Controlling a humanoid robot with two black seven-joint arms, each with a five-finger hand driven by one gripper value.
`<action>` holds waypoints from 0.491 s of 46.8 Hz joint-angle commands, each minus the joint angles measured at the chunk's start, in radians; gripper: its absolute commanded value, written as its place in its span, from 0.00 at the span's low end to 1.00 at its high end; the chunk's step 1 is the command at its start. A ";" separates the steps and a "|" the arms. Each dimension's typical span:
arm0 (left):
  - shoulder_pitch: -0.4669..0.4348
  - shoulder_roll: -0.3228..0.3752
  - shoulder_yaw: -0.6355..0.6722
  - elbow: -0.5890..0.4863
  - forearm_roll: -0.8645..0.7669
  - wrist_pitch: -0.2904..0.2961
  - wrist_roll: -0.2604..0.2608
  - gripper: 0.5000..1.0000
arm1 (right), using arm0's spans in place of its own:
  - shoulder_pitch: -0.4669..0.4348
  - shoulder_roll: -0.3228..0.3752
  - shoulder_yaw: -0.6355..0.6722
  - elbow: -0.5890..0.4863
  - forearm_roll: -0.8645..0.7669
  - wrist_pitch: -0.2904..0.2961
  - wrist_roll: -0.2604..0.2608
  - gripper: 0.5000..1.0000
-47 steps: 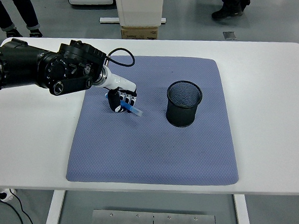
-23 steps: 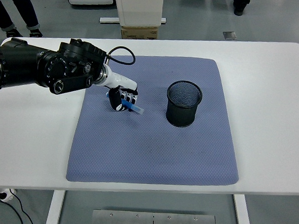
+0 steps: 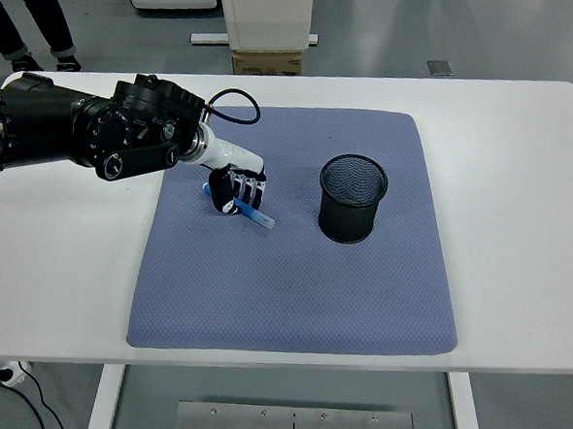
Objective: Left hand places marker in pen holder
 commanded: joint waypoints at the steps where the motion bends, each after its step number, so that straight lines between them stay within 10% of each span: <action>1: 0.000 -0.001 0.000 0.000 0.001 0.000 0.000 0.11 | 0.000 0.000 0.000 -0.001 0.000 0.000 0.000 1.00; 23: 0.000 0.002 -0.001 0.001 -0.001 -0.002 0.000 0.00 | 0.000 0.000 0.000 -0.001 0.000 0.000 0.000 1.00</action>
